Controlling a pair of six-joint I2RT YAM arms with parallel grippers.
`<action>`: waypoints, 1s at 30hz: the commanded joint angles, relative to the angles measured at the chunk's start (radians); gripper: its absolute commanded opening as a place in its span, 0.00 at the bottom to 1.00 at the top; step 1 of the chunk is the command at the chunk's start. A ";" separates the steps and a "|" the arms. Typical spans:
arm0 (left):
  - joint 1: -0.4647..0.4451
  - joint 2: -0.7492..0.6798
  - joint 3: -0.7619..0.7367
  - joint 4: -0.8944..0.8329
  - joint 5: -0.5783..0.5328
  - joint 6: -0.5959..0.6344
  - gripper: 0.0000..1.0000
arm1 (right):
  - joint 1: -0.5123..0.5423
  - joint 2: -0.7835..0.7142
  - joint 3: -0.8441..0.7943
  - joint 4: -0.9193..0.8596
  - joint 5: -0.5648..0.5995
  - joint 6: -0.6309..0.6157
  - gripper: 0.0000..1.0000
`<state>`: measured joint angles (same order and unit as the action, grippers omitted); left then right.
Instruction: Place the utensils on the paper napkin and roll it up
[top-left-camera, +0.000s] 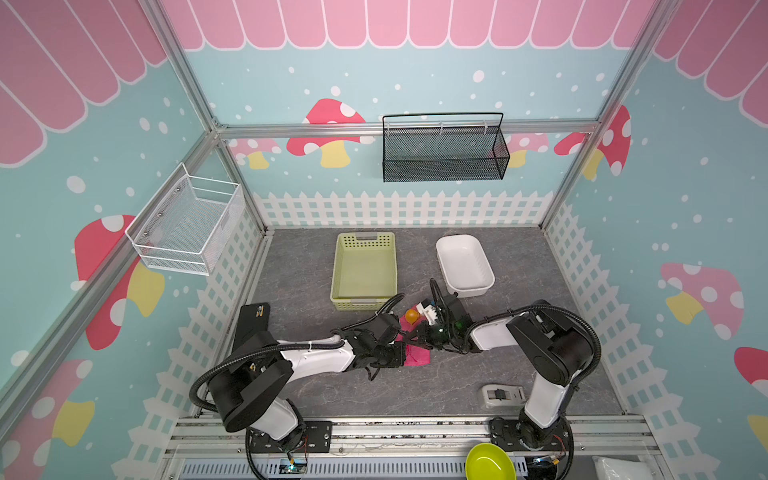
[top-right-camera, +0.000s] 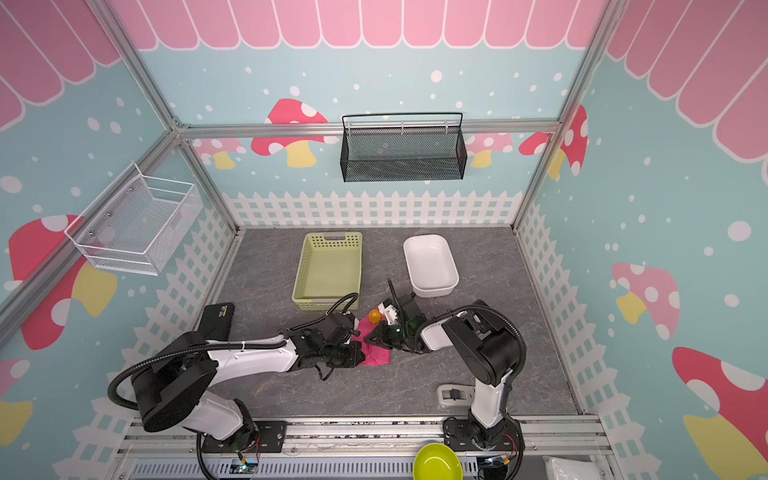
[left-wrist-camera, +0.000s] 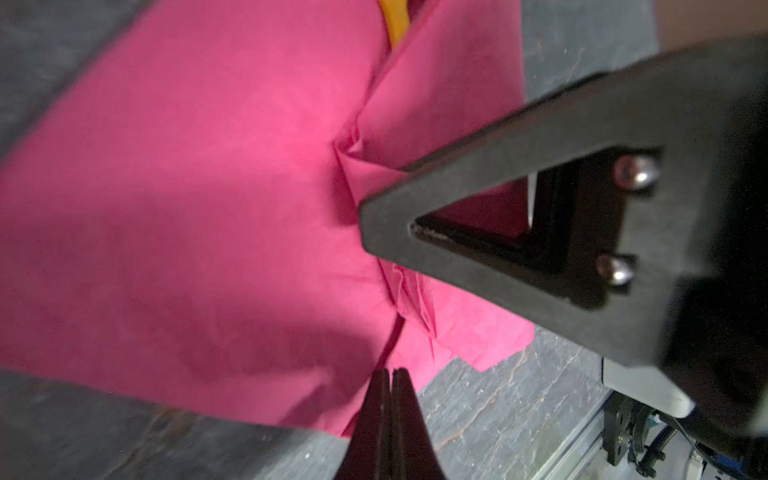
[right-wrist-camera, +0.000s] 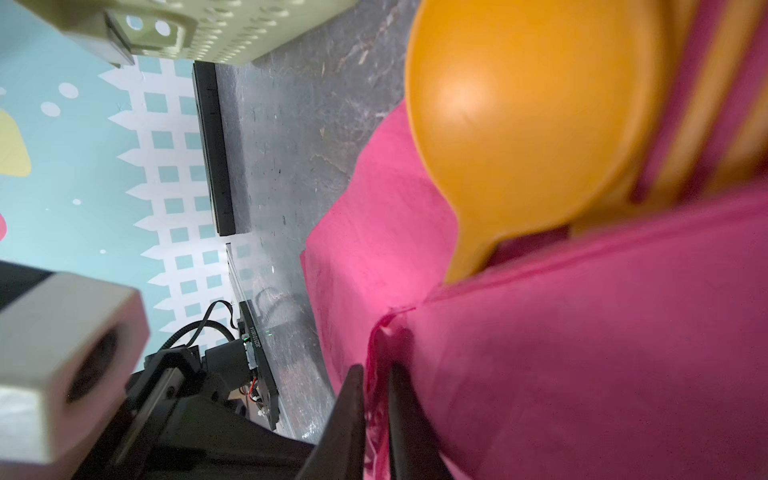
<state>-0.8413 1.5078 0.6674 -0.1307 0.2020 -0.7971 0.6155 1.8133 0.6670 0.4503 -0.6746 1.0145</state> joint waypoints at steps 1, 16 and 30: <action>0.040 -0.073 -0.028 -0.046 -0.050 0.003 0.07 | 0.009 0.017 -0.014 0.009 -0.003 0.010 0.21; 0.136 -0.072 0.007 -0.044 -0.004 0.005 0.19 | 0.009 0.004 -0.015 -0.002 -0.002 0.011 0.29; 0.139 0.088 0.146 -0.033 0.042 0.012 0.06 | 0.011 0.027 -0.004 -0.050 0.003 -0.014 0.08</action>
<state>-0.7078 1.5711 0.7822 -0.1638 0.2241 -0.7868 0.6174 1.8202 0.6640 0.4294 -0.6827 1.0092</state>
